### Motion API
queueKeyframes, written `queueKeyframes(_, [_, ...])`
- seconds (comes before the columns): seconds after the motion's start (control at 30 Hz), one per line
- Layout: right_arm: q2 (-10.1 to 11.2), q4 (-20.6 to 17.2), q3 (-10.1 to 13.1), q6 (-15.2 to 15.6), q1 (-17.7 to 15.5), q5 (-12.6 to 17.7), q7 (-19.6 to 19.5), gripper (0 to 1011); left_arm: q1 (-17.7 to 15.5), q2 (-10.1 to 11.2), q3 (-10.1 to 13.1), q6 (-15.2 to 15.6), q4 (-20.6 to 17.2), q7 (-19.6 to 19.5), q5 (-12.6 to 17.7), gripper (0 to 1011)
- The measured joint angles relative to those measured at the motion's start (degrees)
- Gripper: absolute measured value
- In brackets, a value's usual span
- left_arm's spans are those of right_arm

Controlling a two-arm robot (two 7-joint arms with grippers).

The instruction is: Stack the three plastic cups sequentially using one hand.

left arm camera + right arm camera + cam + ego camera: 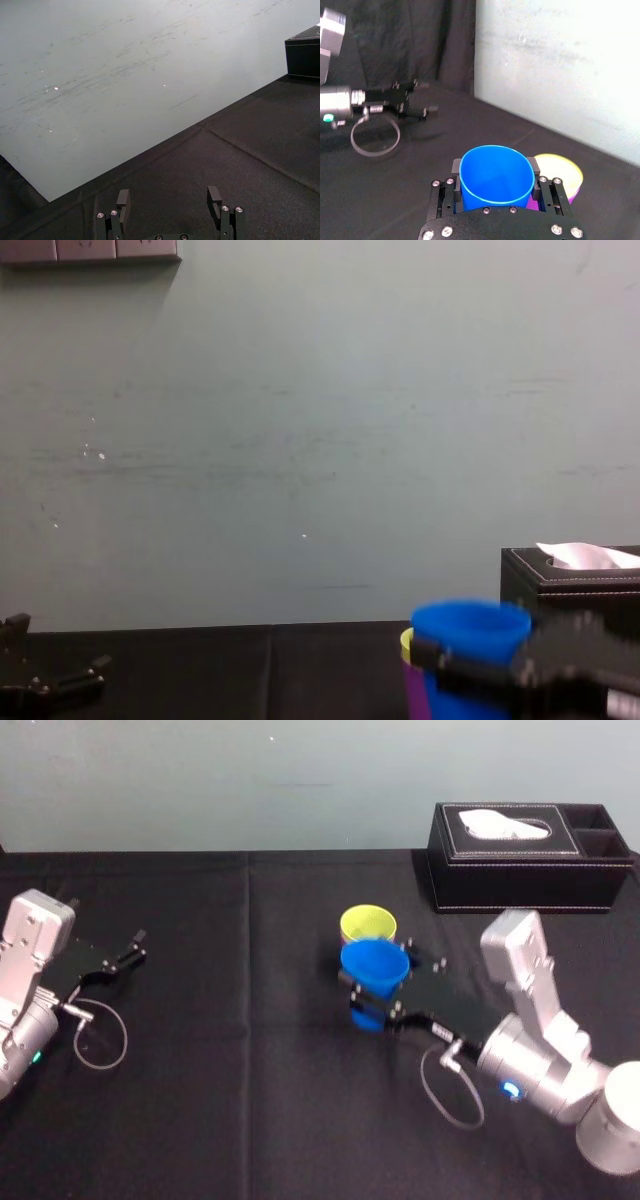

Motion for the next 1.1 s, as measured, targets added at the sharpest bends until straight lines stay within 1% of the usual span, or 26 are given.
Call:
queueKeyframes(0.1, [0.4, -1.7, 0.8, 1.7, 1.6, 1.1, -0.1, 735, 0.0, 0.0, 0.0, 0.0, 0.0, 0.0, 0.0, 1011])
queueKeyframes(0.2, [0.5, -2.0, 1.1, 2.5, 2.9, 1.7, -0.1, 736, 0.0, 0.0, 0.0, 0.0, 0.0, 0.0, 0.0, 1012])
queueKeyframes(0.23, [0.3, -1.9, 1.3, 2.8, 4.0, 2.2, -0.1, 736, 0.0, 0.0, 0.0, 0.0, 0.0, 0.0, 0.0, 1011])
queueKeyframes(0.3, [0.2, -1.4, 1.3, 2.9, 4.9, 2.6, 0.0, 735, 0.0, 0.0, 0.0, 0.0, 0.0, 0.0, 0.0, 1011])
queueKeyframes(0.4, [-0.4, -0.1, 1.3, 3.0, 6.9, 3.2, 0.0, 736, 0.0, 0.0, 0.0, 0.0, 0.0, 0.0, 0.0, 1011])
queueKeyframes(0.43, [-0.7, 0.9, 1.1, 2.9, 7.8, 3.3, 0.0, 735, 0.0, 0.0, 0.0, 0.0, 0.0, 0.0, 0.0, 1011])
queueKeyframes(0.5, [-1.0, 1.9, 0.8, 2.5, 8.7, 3.3, 0.0, 736, 0.0, 0.0, 0.0, 0.0, 0.0, 0.0, 0.0, 1011])
queueKeyframes(0.63, [-1.9, 4.9, 0.3, 0.4, 10.6, 3.2, 0.1, 736, 0.0, 0.0, 0.0, 0.0, 0.0, 0.0, 0.0, 1011])
queueKeyframes(0.67, [-2.3, 6.2, 0.1, -0.4, 11.2, 3.1, 0.2, 736, 0.0, 0.0, 0.0, 0.0, 0.0, 0.0, 0.0, 1011])
queueKeyframes(0.77, [-2.8, 8.1, -0.1, -1.6, 12.3, 2.9, 0.4, 736, 0.0, 0.0, 0.0, 0.0, 0.0, 0.0, 0.0, 1011])
queueKeyframes(0.83, [-3.6, 10.6, -0.4, -3.1, 13.5, 2.7, 0.7, 735, 0.0, 0.0, 0.0, 0.0, 0.0, 0.0, 0.0, 1011])
queueKeyframes(0.97, [-4.3, 12.6, -0.8, -4.5, 14.5, 2.3, 1.1, 736, 0.0, 0.0, 0.0, 0.0, 0.0, 0.0, 0.0, 1011])
queueKeyframes(1.1, [-4.8, 14.3, -1.1, -5.1, 15.0, 2.0, 1.3, 736, 0.0, 0.0, 0.0, 0.0, 0.0, 0.0, 0.0, 1011])
